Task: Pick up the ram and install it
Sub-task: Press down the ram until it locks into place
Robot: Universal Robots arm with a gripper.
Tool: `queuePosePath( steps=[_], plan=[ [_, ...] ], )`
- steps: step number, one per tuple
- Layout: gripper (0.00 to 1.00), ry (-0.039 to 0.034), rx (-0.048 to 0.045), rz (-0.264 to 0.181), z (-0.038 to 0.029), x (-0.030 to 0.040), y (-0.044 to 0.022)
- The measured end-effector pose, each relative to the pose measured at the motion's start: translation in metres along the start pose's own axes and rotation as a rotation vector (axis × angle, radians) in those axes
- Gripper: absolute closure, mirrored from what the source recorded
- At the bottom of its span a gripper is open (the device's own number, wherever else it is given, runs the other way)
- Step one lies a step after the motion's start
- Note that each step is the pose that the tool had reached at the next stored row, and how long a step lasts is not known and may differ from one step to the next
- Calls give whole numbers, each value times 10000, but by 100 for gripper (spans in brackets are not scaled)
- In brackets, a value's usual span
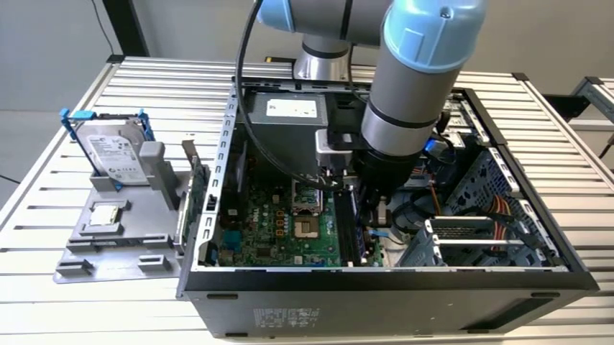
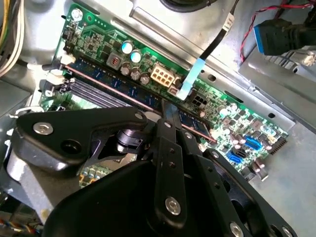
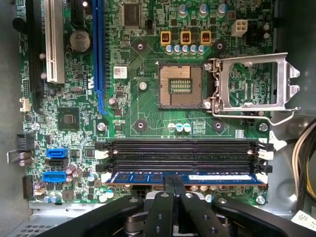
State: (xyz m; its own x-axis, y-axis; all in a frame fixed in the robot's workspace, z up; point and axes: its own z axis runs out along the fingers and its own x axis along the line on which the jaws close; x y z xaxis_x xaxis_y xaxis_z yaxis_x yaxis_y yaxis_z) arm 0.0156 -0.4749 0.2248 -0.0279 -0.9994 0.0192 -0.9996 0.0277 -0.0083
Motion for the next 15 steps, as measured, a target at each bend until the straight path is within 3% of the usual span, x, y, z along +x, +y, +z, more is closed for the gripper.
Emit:
queuePosePath(
  steps=[3,5,15],
  plan=[
    [100,30,-6,-2,-136,9,0],
    [100,32,-7,-1,-190,10,0],
    [100,32,-6,-2,-210,11,-1]
  ],
)
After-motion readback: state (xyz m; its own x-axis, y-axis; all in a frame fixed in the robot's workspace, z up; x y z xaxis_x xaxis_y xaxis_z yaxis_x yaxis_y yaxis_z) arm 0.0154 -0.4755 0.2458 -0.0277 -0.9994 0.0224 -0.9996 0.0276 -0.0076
